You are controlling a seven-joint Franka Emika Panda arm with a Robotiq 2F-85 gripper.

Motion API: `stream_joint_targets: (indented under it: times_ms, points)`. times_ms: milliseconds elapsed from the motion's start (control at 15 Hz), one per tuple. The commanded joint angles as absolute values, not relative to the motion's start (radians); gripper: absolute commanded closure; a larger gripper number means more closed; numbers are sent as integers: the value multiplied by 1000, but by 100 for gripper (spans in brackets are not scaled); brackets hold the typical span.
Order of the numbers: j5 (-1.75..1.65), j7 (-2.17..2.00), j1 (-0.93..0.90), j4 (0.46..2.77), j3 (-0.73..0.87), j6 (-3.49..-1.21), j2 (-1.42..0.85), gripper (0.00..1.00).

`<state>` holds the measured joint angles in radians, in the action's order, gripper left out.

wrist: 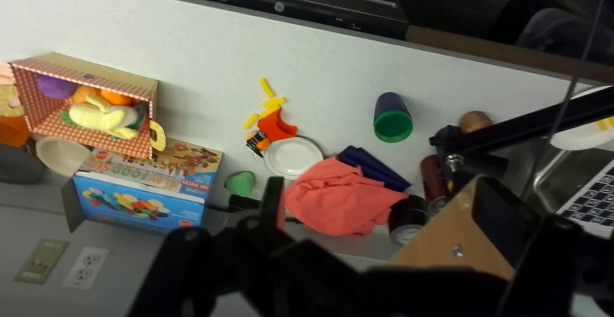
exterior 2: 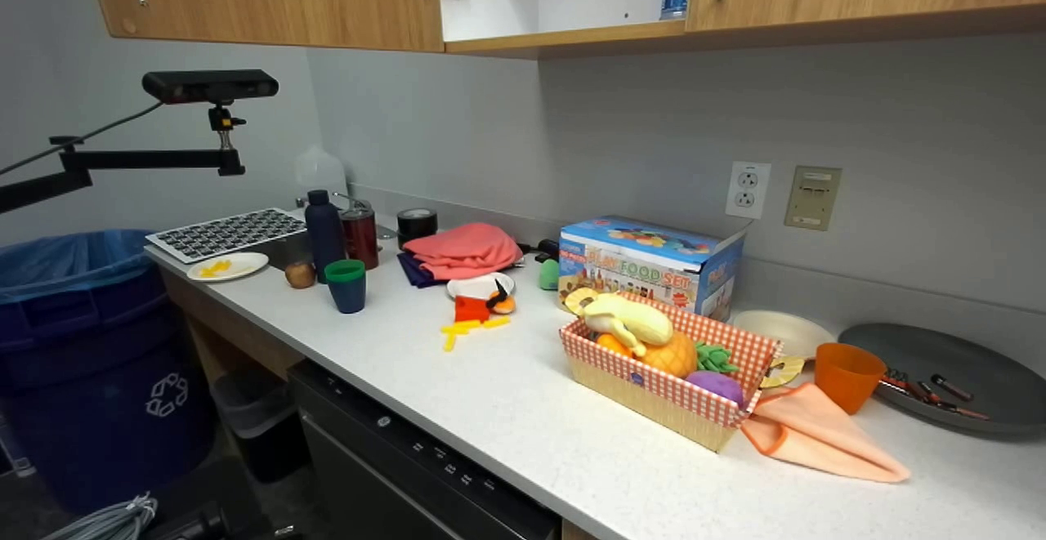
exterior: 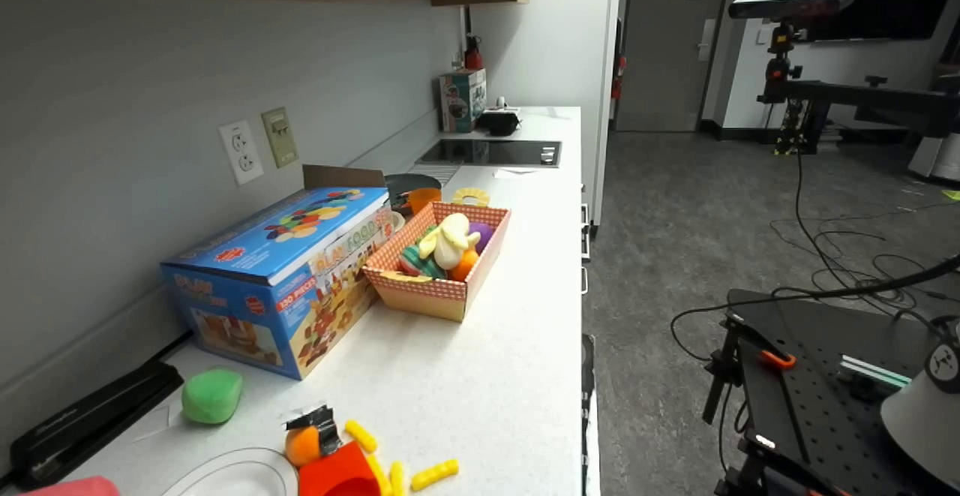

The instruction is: Close the overhead cabinet door

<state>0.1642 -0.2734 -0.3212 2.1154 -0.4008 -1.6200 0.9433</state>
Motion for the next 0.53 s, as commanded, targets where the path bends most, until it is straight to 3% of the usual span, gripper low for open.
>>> stream_joint_targets:
  times_ms: [0, 467]
  points:
    - [223, -202, -343, 2045, -409, -1615, 941, 0]
    - [224, -201, -307, 2026, -440, -1812, 947, 0]
